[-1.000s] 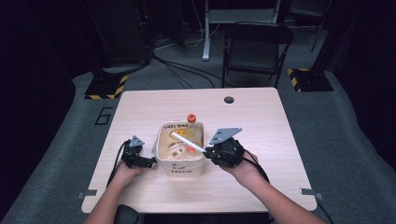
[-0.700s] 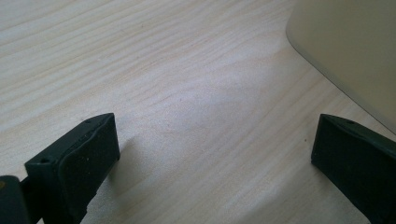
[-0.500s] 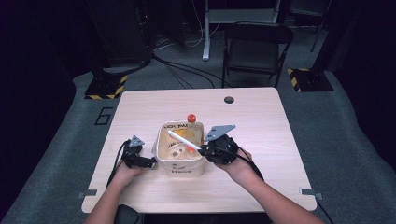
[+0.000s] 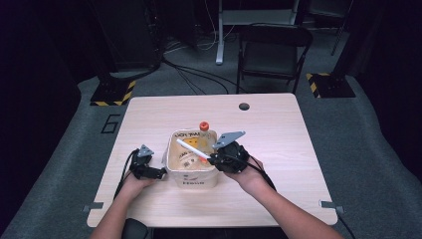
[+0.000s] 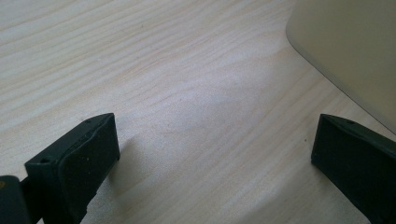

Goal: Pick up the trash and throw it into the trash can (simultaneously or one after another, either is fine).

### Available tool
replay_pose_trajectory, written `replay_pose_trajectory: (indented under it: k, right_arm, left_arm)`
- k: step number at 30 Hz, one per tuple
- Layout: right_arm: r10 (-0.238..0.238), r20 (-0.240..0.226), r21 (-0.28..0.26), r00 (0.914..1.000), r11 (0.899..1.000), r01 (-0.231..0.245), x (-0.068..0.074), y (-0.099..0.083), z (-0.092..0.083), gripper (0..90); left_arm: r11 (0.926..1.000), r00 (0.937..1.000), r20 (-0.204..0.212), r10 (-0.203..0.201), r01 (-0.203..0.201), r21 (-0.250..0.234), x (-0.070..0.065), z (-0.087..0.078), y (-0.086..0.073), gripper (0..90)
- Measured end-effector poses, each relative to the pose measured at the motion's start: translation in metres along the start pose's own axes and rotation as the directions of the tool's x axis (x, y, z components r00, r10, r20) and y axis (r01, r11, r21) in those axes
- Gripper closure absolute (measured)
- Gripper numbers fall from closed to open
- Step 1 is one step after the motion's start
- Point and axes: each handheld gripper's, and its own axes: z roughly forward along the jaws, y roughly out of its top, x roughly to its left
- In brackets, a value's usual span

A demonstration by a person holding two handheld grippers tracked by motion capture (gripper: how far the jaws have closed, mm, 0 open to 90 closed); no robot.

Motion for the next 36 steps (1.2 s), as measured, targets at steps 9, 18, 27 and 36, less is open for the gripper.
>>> replay_pose_trajectory:
  k: [9,18,27,36]
  right_arm:
    - [0.01,0.008,0.012,0.9999,1.0,-0.01,-0.002,0.001,0.008,78.9]
    - [0.017,0.014,0.034,0.9998,0.999,-0.017,-0.002,0.004,0.014,78.8]
    - [0.007,0.008,0.052,0.9999,0.999,-0.008,0.002,0.01,0.026,78.0]
    - [0.023,0.009,0.031,0.9997,0.999,-0.023,0.001,0.011,0.026,65.5]
  left_arm:
    - [1.0,1.0,0.0,-0.001,0.001,0.0,0.0,0.0,0.0,0.8]
    - [1.0,1.0,0.0,0.001,-0.001,0.0,0.0,0.0,0.0,0.8]
    - [1.0,1.0,0.0,-0.006,0.006,-0.005,0.0,0.0,0.0,0.7]
    - [1.0,1.0,0.003,0.0,0.0,0.003,0.0,0.0,0.0,0.7]
